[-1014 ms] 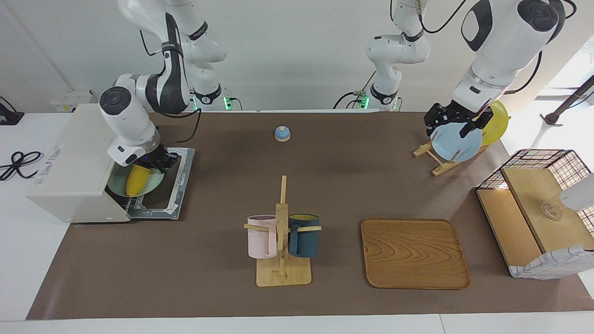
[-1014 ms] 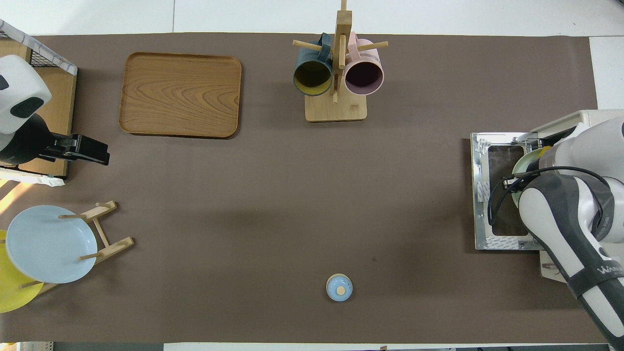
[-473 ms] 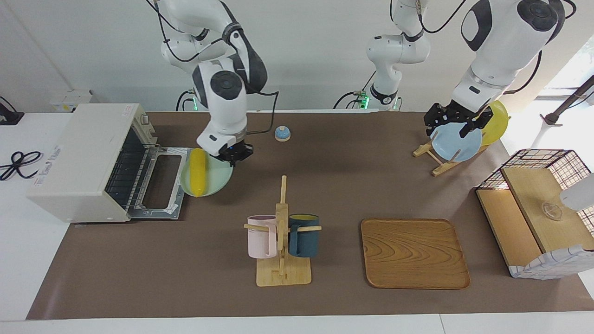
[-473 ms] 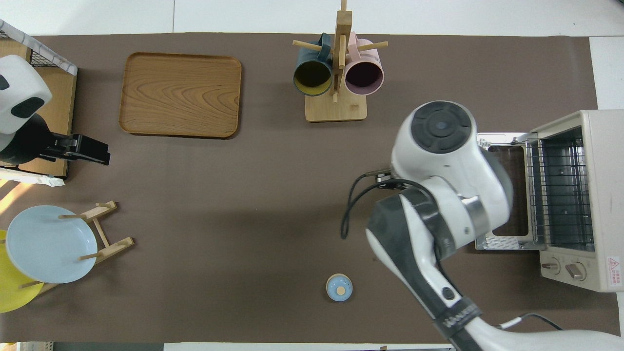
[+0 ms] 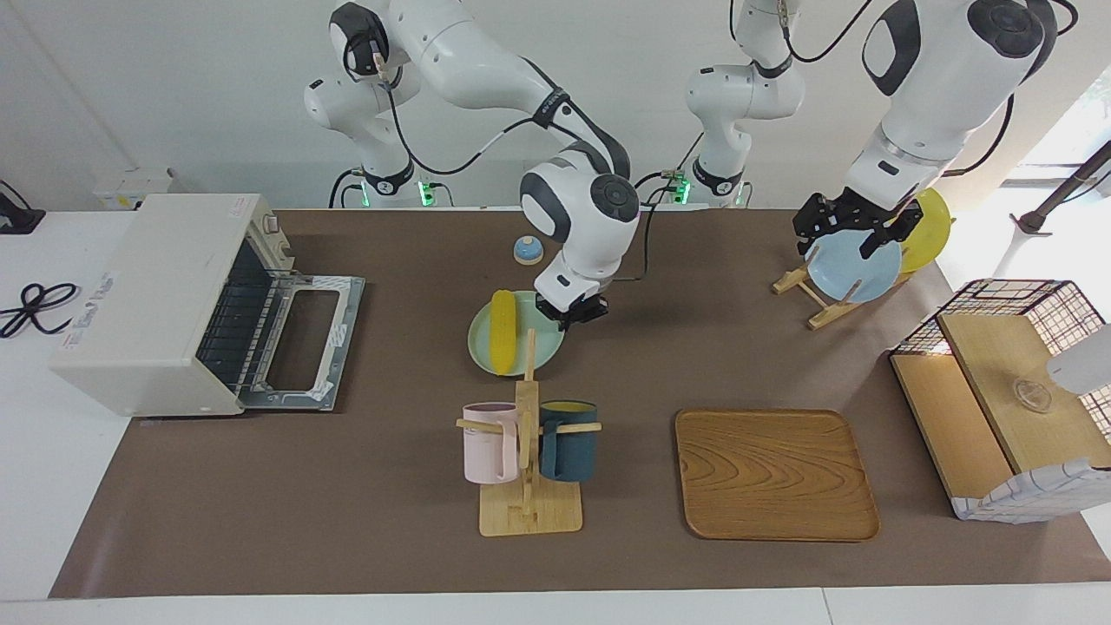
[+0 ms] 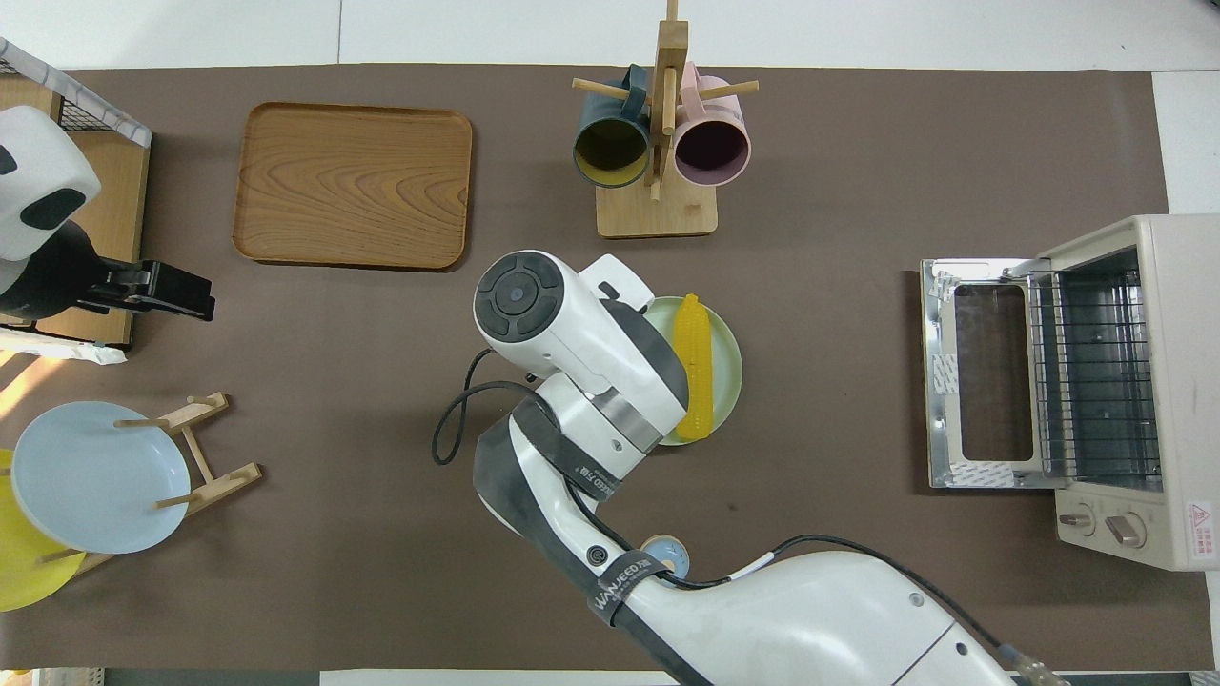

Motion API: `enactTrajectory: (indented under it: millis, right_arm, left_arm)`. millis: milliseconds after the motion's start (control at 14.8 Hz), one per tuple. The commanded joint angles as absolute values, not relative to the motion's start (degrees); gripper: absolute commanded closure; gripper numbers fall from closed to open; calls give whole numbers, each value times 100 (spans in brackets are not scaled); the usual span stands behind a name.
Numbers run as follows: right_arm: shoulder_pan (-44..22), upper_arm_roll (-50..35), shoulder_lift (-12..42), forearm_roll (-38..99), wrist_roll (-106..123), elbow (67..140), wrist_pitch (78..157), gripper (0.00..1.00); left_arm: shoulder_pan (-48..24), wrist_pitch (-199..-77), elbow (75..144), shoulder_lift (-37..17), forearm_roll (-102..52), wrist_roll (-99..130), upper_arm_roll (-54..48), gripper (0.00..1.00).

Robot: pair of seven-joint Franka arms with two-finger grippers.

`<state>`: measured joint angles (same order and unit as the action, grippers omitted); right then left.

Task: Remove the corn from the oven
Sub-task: 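Pull the green plate with corn out and set it on the table, then grasp the yellow corn with the left gripper while the right gripper withdraws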

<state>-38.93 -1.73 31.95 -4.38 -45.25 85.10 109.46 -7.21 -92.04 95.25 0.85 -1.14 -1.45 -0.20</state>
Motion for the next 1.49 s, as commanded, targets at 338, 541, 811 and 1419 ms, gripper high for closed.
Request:
enactTrajectory:
  millis: [338,541,811,1419]
  right_arm:
    - [-3753,-167,3173,88,-4913,8404,11540,67]
    - [-3587,-97,3051,-200,-4414,8288,11191,70]
    - [-2763,-62,2086,-782,-3465,9426,10590,100]
    - [-881,-62,1090,-983,-1909,12128,12243,100]
  left_arm:
    - [-650,-9237,9475,79,-9,-123,-35,0]
    - [-668,-9395,9580,123,-9,-106,-35,0]
    - [-747,-9615,9738,167,-35,-88,-70,0]
    - [-2696,-10941,10511,-43,-378,1852,-97,0]
